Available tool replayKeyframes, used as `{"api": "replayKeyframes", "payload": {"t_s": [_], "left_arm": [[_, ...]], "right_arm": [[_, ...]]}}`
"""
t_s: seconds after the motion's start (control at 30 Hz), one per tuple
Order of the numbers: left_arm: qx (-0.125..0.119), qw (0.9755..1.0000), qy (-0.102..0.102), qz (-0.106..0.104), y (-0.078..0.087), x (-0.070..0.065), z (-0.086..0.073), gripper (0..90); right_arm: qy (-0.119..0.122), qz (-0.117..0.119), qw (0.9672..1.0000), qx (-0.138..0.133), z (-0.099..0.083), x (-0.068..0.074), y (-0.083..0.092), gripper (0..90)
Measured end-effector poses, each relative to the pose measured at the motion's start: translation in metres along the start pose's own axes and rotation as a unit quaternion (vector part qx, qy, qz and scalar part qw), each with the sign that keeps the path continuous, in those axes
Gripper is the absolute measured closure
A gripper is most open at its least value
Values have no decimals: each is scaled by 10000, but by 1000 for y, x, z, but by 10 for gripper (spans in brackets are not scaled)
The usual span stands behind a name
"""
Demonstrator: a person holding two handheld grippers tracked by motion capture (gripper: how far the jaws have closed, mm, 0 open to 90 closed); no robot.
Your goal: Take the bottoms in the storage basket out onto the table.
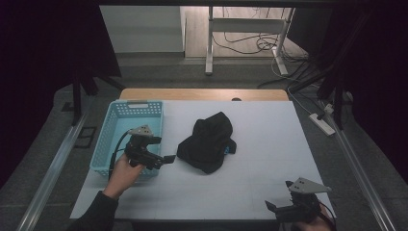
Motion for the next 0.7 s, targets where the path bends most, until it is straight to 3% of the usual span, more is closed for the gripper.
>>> {"api": "replayKeyframes", "payload": {"t_s": [0.7], "left_arm": [[-77, 9999, 143, 59, 14, 2, -21, 0]], "right_arm": [[-26, -30, 10000, 37, 0, -1, -1, 7]]}}
Point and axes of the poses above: each handheld gripper's, and its own axes: y roughly backward along the jaws, z roughly out of its top, x roughly to its left, the point moved 6 cm from there along -y, roughly forward along the jaws, and after that the axes turned 14 degrees about y, right-handed, at the moved point
